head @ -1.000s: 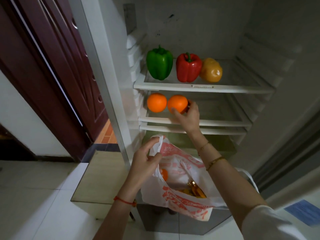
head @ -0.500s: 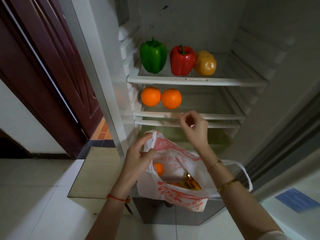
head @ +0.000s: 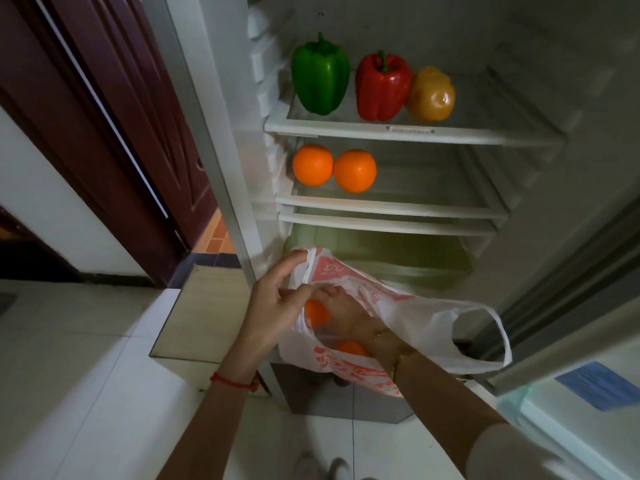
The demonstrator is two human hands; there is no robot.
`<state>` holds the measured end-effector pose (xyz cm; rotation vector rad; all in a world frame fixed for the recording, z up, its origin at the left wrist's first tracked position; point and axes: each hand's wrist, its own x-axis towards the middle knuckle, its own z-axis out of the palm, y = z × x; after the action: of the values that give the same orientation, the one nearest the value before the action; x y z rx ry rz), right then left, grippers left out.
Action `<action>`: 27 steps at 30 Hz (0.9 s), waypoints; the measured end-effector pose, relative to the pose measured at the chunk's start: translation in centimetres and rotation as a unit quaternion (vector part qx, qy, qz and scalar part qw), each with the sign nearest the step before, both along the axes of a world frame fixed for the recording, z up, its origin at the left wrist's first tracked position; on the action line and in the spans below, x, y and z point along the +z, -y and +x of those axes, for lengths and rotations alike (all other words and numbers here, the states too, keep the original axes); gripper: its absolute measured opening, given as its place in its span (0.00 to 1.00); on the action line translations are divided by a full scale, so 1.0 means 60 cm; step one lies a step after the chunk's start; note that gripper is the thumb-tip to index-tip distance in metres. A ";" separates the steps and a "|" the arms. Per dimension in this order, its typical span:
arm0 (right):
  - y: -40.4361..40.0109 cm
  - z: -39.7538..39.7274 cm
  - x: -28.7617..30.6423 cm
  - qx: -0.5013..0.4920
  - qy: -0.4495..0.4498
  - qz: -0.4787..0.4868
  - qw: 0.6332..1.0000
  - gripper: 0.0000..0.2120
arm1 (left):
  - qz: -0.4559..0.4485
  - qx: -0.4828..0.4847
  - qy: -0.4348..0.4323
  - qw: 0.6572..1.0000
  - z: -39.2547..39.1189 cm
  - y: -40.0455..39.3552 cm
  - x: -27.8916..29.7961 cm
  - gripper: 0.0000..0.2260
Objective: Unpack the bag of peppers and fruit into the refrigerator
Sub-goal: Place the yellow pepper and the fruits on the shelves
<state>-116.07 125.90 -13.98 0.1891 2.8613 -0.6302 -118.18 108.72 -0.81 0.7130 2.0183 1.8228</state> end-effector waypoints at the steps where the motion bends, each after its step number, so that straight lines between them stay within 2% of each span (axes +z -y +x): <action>1: 0.006 -0.008 -0.009 0.001 0.002 0.009 1.000 0.35 | 0.004 -0.005 -0.003 1.000 0.002 0.002 0.002 0.23; 10: 0.007 -0.019 -0.050 -0.020 -0.003 -0.005 1.000 0.34 | -0.010 0.000 0.002 1.000 -0.007 0.012 -0.005 0.22; 13: -0.011 -0.004 -0.030 -0.066 -0.013 -0.065 0.996 0.33 | -0.005 -0.012 0.004 1.000 -0.007 0.007 -0.001 0.21; 16: -0.033 0.016 0.008 -0.101 -0.061 -0.149 0.982 0.31 | 0.006 -0.020 0.004 1.000 -0.007 -0.003 0.006 0.20; 19: -0.054 0.034 0.063 -0.165 -0.138 -0.247 0.945 0.18 | 0.010 -0.032 -0.006 0.999 -0.004 -0.015 0.017 0.21; 21: -0.068 0.046 0.100 -0.204 -0.179 -0.319 0.908 0.14 | 0.011 -0.041 -0.009 0.999 -0.003 -0.023 0.021 0.23; 25: -0.085 0.073 0.186 -0.283 -0.166 -0.508 0.797 0.16 | -0.005 -0.042 -0.028 0.999 -0.009 -0.040 0.021 0.26; 27: -0.100 0.078 0.217 -0.293 -0.184 -0.529 0.775 0.21 | -0.002 -0.048 -0.030 0.998 -0.011 -0.047 0.023 0.26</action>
<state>-111.40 131.89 -0.97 0.8227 2.1859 -2.4676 -118.86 111.53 0.56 0.8570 1.9891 1.7621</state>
